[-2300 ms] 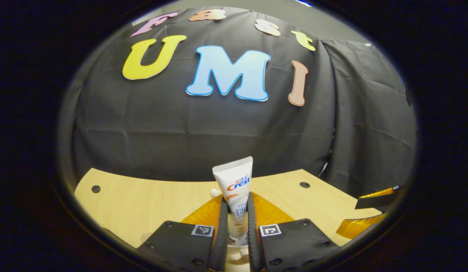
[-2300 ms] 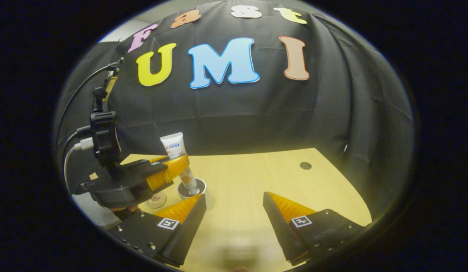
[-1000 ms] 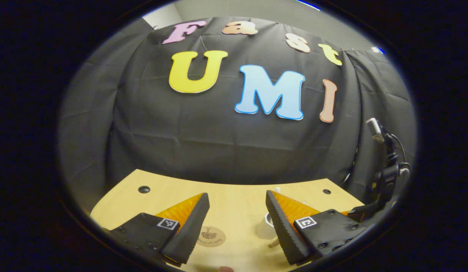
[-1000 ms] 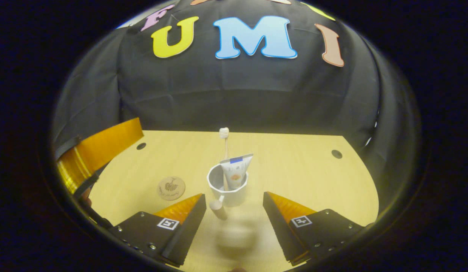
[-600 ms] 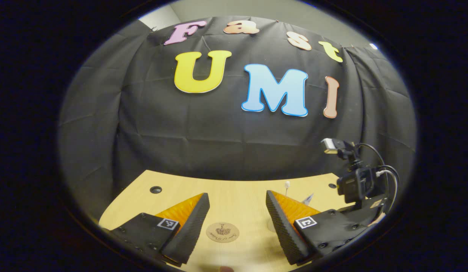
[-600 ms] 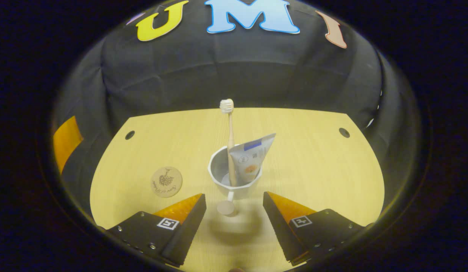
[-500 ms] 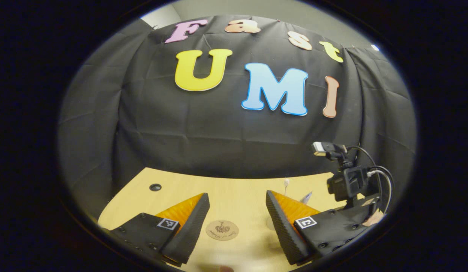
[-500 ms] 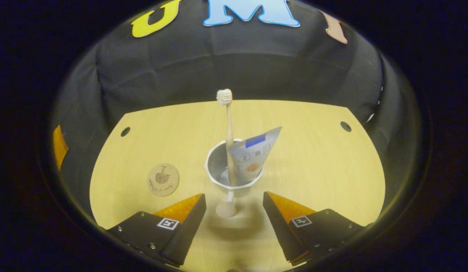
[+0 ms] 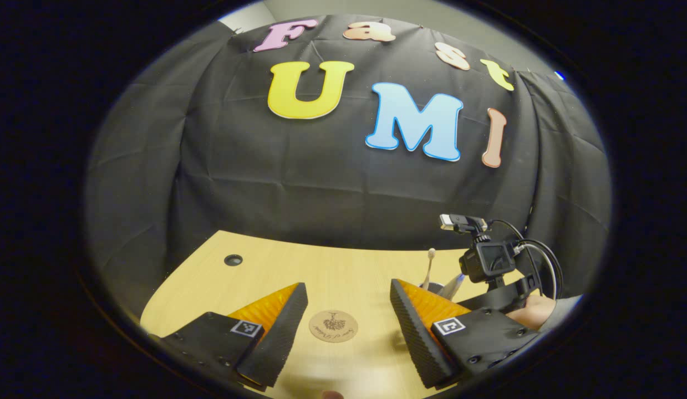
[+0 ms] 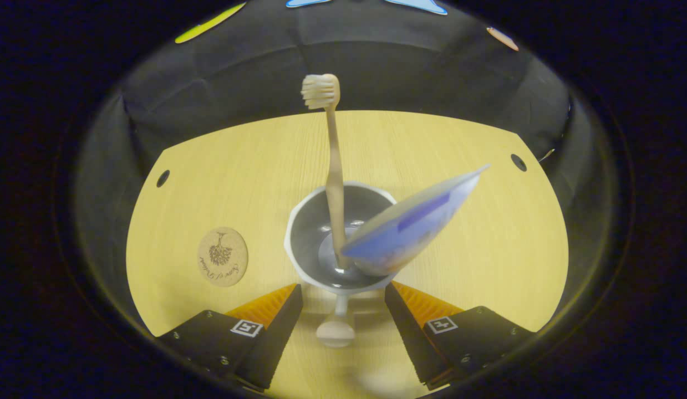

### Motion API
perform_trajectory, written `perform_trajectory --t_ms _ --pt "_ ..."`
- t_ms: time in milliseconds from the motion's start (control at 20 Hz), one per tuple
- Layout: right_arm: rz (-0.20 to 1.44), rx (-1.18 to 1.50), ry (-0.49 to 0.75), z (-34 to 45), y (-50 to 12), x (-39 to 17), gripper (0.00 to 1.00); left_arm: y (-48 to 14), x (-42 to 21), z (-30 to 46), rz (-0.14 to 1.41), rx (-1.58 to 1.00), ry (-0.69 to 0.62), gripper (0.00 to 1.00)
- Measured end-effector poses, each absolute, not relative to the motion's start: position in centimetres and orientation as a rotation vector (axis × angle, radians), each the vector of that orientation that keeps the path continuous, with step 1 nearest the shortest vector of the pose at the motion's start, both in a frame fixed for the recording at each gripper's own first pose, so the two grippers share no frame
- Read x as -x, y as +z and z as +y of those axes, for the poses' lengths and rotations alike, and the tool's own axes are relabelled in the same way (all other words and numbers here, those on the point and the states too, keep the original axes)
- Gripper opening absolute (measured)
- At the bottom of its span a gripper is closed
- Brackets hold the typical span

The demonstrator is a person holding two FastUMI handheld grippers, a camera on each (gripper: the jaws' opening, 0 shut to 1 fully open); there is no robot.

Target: Put the toothbrush and toothpaste on the desktop into the cup, then pick up the cup and place it on the coaster on the desktop.

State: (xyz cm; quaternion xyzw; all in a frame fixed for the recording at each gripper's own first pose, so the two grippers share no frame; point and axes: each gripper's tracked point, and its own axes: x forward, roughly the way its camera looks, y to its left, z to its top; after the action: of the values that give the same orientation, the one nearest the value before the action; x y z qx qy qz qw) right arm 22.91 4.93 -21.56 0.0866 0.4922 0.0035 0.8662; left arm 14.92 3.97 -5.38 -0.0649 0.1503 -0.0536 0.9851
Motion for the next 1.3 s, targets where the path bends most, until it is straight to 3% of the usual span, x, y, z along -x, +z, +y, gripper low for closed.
perform_trajectory --t_ms 50,100,150,200,350,400,450,550,650,1300 --pt "1.041 -0.171 0.011 5.0 -21.8 -23.1 0.91 -5.5 -14.7 4.1 0.303 0.133 -0.107 0.96" --pt "1.05 -0.163 0.012 5.1 -22.1 -23.2 0.91 -5.7 -14.5 4.0 0.303 0.136 -0.108 0.9" --pt "1.056 -0.152 -0.004 4.7 -22.5 -23.3 0.87 -5.6 -14.2 4.0 0.301 0.14 -0.107 0.96" --pt "1.066 -0.154 0.0 4.9 -22.9 -23.3 0.8 -5.6 -14.0 4.1 0.303 0.143 -0.104 0.96" --pt "1.065 -0.151 0.007 4.7 -23.2 -23.5 0.7 -5.9 -13.7 4.1 0.318 0.18 -0.093 0.93" --pt "1.068 -0.151 0.007 4.7 -23.0 -23.3 0.7 -6.1 -13.5 4.0 0.322 0.192 -0.09 0.96" --pt "1.069 -0.141 0.012 4.6 -23.0 -23.2 0.57 -6.3 -13.4 4.1 0.327 0.198 -0.086 0.96" --pt "1.074 -0.105 0.007 4.2 -23.6 -22.9 0.51 -6.4 -13.4 4.4 0.33 0.203 -0.081 0.96" --pt "1.078 -0.129 0.002 4.1 -23.0 -22.6 0.29 -6.5 -13.8 4.4 0.331 0.202 -0.072 0.96" --pt "0.995 -0.119 0.11 6.9 -21.1 -22.1 0.25 -7.1 -12.1 7.7 0.343 0.234 0.015 0.95"
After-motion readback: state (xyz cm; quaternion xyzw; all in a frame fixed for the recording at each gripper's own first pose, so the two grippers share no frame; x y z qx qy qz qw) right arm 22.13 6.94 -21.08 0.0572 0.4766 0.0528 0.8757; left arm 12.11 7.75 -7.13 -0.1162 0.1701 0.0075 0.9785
